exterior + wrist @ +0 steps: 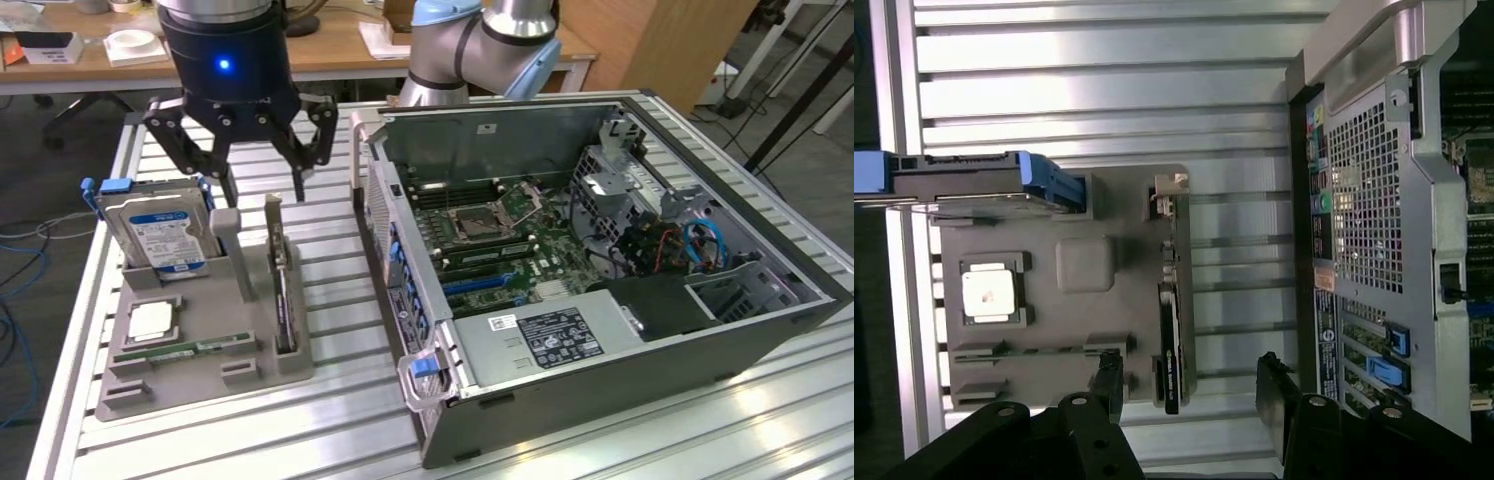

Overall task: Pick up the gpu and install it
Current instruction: 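Pick up the gpu and move the gpu toward the slot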

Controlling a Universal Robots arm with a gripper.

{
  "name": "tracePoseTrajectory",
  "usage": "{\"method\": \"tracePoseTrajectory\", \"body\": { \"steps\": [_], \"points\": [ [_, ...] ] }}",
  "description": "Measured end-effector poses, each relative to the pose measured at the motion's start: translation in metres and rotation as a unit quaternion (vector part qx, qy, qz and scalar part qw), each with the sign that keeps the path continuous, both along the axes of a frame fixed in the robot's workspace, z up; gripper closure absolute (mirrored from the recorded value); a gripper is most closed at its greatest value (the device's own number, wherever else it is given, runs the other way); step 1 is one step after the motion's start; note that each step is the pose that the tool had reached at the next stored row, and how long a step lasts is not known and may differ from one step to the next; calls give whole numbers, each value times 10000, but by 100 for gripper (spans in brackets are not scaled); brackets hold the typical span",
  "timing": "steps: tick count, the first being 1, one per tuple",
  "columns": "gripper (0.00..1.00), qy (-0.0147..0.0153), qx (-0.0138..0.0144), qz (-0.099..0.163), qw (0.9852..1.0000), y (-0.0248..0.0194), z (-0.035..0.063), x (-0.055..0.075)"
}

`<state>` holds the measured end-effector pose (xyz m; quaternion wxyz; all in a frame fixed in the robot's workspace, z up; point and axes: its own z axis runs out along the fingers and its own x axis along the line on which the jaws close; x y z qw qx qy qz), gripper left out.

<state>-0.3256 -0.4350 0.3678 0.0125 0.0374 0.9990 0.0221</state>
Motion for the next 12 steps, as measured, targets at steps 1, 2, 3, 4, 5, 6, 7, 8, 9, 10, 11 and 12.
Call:
{"method": "tracePoseTrajectory", "body": {
  "steps": [1, 2, 3, 4, 5, 6, 7, 8, 9, 10, 11, 12],
  "points": [
    [35, 0, 0, 0, 10000, -3, -5, 0],
    [35, 0, 0, 0, 10000, -7, -10, 0],
    [35, 0, 0, 0, 10000, -13, -15, 0],
    [35, -1, 0, 0, 10000, -24, -18, 0],
    [35, -1, 1, 0, 10000, -39, -21, 0],
    [35, 0, 0, 0, 10000, -52, -24, 0],
    [35, -1, 1, 0, 10000, -64, -27, 0],
    [35, 0, 0, 0, 10000, -75, -30, 0],
    [35, 0, 0, 0, 10000, -84, -33, 0],
    [35, 0, 0, 0, 10000, -94, -37, 0],
    [35, 0, 0, 0, 10000, -104, -40, 0],
    [35, 0, 0, 0, 10000, -113, -44, 0]
  ]
}}
